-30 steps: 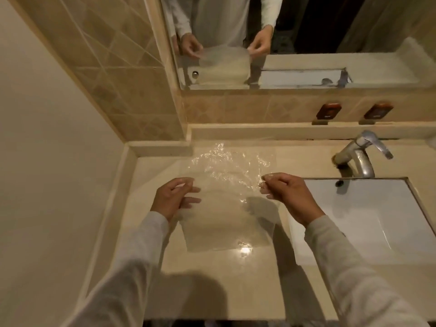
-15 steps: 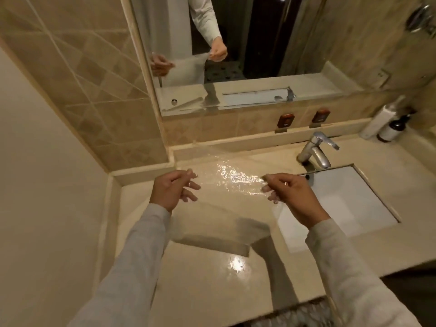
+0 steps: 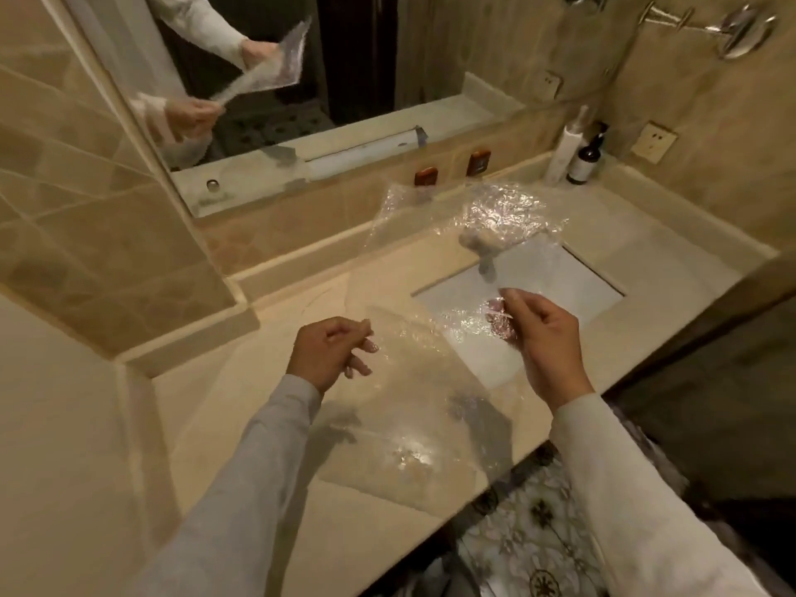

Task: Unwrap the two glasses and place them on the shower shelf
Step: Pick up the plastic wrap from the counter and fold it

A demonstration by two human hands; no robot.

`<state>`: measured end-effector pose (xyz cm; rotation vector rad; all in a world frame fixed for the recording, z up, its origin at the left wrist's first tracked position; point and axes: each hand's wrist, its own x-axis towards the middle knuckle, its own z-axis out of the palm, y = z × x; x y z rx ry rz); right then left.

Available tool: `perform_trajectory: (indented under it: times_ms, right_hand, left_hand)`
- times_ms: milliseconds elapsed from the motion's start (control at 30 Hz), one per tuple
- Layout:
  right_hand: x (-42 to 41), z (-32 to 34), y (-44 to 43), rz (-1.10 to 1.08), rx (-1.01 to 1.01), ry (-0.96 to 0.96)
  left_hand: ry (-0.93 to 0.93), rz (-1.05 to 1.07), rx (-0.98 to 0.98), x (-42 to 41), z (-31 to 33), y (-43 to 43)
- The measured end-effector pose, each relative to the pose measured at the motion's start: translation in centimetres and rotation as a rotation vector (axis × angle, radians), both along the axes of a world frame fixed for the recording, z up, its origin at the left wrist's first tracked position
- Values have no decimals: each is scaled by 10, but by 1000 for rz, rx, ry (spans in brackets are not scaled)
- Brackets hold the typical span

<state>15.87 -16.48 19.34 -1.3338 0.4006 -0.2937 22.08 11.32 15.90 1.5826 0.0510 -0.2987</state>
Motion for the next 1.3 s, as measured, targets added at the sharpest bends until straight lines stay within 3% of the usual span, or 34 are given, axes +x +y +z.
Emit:
perform_trajectory:
  times_ms: [133, 300, 434, 534, 667, 867, 934, 1034, 1167, 1301]
  right_hand:
    - [-43, -15, -16, 260, -39, 214]
    - [-90, -31, -29, -50, -183, 245]
    - [-131, -35, -39, 7, -190, 337]
    - [-165, -37, -63, -150, -254, 332]
    - [-218, -36, -96, -162, -247, 281]
    - [-325, -52, -139, -26, -190, 436]
    - [-344, -51, -165, -183, -7, 402]
    - [-362, -39, -213, -450, 186, 198]
    - [-397, -23, -265, -621, 89, 186]
    - [-462, -24, -302, -738, 173, 66]
  left_hand:
    - [-52, 165, 36, 4, -13, -29]
    - [-160, 154, 125, -1, -20, -73]
    - [-152, 127, 67, -6, -15, -113]
    - [-118, -29, -2, -16, -12, -148]
    - [285, -410, -238, -21, 2, -204]
    - [104, -538, -206, -66, 22, -312]
    - [77, -671, -157, -90, 25, -347]
    - [-36, -851, -62, -133, 25, -401]
    - [-73, -930, -56, -177, 29, -456]
    - [-88, -950, -22, -203, 28, -496]
